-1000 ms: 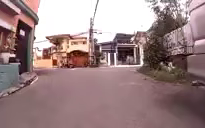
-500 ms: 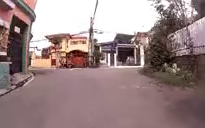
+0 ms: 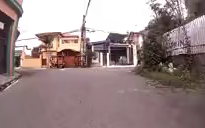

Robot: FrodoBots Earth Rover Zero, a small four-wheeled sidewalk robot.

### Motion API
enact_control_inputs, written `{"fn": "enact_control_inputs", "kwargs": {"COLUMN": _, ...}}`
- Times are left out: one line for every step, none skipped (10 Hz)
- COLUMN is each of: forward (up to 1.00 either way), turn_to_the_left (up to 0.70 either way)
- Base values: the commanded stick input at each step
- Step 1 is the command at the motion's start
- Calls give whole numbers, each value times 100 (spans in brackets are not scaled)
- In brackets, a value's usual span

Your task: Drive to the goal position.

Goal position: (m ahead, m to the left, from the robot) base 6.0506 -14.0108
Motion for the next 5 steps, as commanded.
{"fn": "enact_control_inputs", "kwargs": {"forward": 70, "turn_to_the_left": 0}}
{"fn": "enact_control_inputs", "kwargs": {"forward": 70, "turn_to_the_left": 0}}
{"fn": "enact_control_inputs", "kwargs": {"forward": 70, "turn_to_the_left": 0}}
{"fn": "enact_control_inputs", "kwargs": {"forward": 70, "turn_to_the_left": 0}}
{"fn": "enact_control_inputs", "kwargs": {"forward": 70, "turn_to_the_left": 0}}
